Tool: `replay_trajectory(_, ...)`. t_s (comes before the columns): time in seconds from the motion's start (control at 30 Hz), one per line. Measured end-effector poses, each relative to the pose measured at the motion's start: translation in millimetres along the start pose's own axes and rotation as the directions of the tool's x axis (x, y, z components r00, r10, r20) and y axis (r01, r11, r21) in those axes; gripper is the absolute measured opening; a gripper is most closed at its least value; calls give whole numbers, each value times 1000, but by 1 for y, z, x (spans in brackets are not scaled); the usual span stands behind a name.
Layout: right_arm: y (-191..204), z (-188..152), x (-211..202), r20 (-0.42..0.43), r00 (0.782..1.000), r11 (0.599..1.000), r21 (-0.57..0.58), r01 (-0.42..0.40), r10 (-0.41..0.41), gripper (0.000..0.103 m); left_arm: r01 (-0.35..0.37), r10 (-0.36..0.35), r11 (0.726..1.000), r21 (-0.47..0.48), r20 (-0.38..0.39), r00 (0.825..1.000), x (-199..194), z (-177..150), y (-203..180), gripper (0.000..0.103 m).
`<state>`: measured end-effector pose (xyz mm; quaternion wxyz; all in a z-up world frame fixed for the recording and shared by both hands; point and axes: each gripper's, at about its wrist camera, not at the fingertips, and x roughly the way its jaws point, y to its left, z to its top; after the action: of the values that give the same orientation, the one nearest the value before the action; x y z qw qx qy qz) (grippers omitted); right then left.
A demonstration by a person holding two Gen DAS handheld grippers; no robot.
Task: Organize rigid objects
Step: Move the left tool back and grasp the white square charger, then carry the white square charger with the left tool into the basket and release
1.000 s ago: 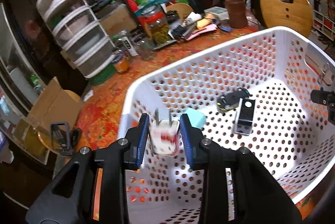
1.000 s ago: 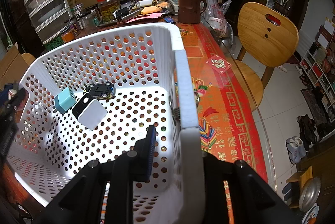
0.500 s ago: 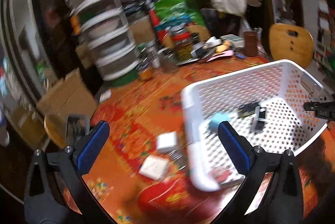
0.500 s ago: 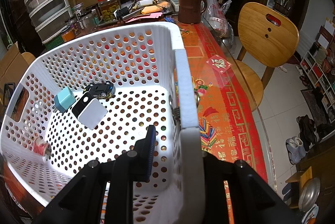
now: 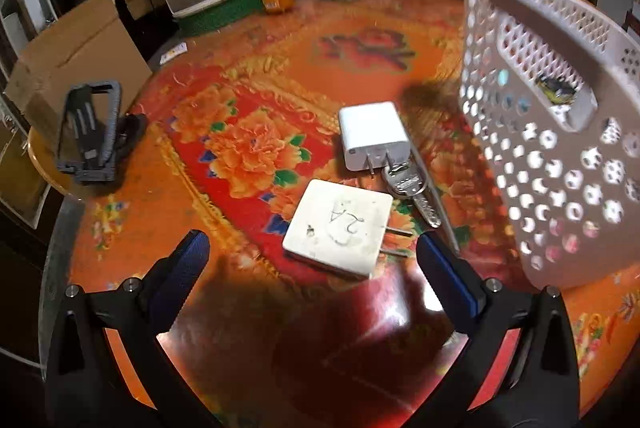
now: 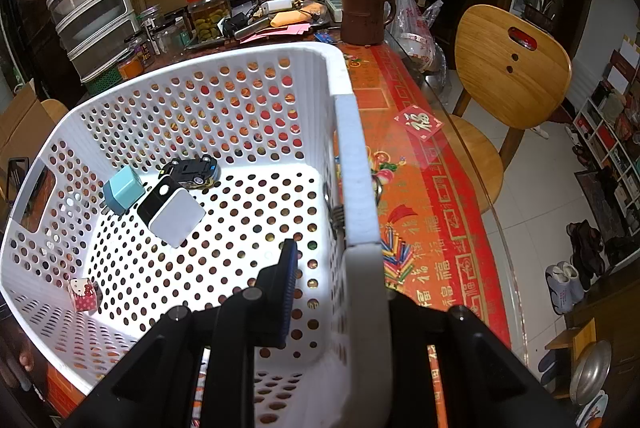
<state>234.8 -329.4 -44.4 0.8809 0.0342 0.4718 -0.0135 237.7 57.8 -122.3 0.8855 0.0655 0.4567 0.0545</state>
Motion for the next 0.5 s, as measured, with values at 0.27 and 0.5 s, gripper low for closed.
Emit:
replay_trajectory(0.27,0,1,0,-1,1000,1000,0,1,-1,21,45,-46,998,-33,-18,999,19,9,-5,63)
replay_trajectory(0.5,1,0,0,-1,1000,1000,0,2,-2,21,-65,64,998,3,64,996,-2,8,-7,63)
